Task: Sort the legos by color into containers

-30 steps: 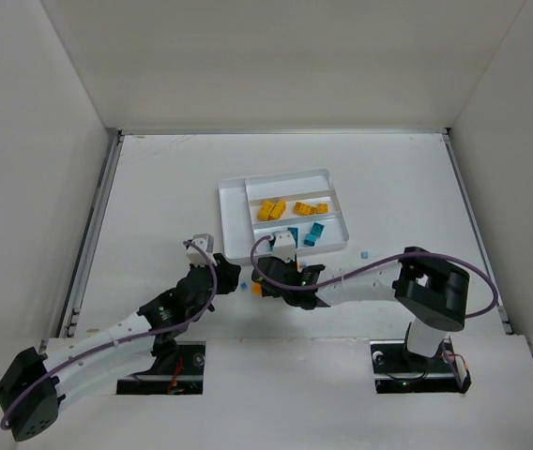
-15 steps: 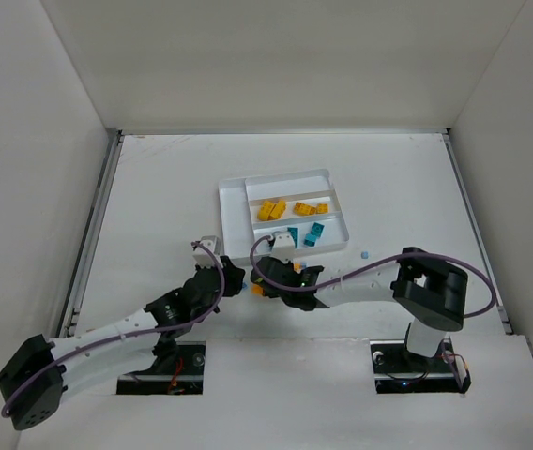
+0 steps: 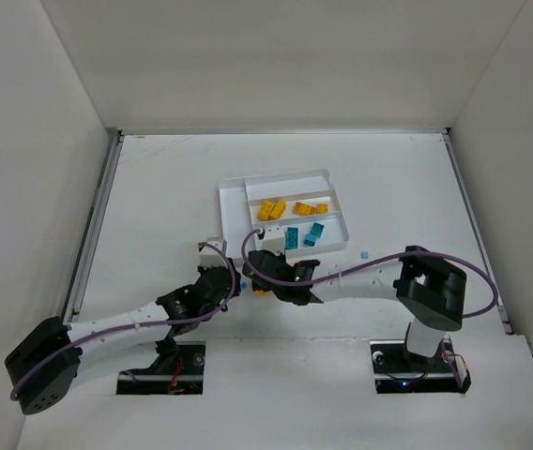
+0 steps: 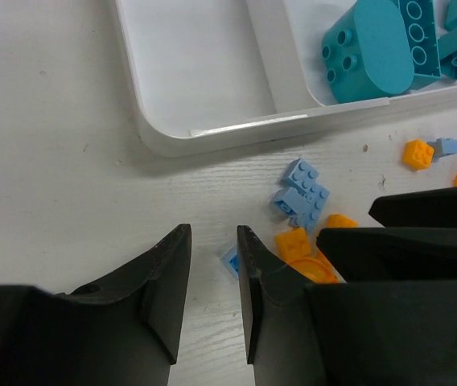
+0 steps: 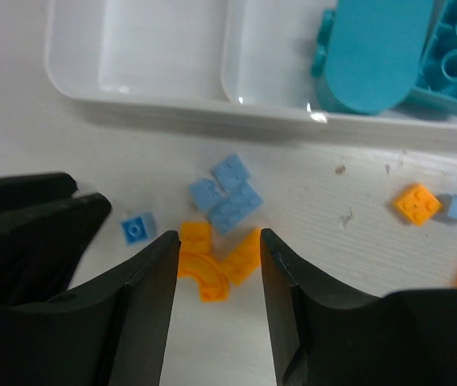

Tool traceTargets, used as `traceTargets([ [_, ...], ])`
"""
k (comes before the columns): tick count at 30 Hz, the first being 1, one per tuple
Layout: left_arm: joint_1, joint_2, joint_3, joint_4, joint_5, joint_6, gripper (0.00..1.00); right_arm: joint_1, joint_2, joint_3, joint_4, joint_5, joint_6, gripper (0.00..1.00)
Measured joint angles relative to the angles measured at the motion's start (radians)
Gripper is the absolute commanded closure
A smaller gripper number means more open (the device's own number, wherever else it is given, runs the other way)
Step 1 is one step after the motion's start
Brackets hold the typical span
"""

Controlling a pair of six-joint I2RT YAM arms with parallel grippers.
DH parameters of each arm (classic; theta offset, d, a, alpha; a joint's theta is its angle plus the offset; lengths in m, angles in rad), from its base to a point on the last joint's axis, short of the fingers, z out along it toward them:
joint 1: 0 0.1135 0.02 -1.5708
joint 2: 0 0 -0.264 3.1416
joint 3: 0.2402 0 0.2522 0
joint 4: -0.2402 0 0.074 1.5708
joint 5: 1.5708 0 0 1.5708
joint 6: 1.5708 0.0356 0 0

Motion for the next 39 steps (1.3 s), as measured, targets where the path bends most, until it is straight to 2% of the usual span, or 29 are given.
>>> traceTargets([
  [7,0.023,-0.075,0.000,-0.016,-0.008,-0.006,0.74,-0.024,0.074,0.047,0.043,-0.020,-0.042,0.54],
  [18,0.047,-0.090,0.000,-0.033,-0.002,-0.013,0.74,-0.044,0.125,0.054,0.071,-0.039,-0.049,0.75],
  [22,0.046,-0.091,0.000,-0.047,0.009,-0.018,0.70,-0.044,0.125,0.051,0.083,-0.038,-0.042,0.81],
  [27,0.026,-0.092,0.000,-0.071,0.032,-0.027,0.64,-0.043,0.096,0.011,0.098,-0.025,-0.037,0.81],
  [39,-0.032,0.016,0.005,-0.076,0.048,-0.038,0.64,-0.062,-0.127,-0.058,0.100,-0.007,-0.050,0.82],
])
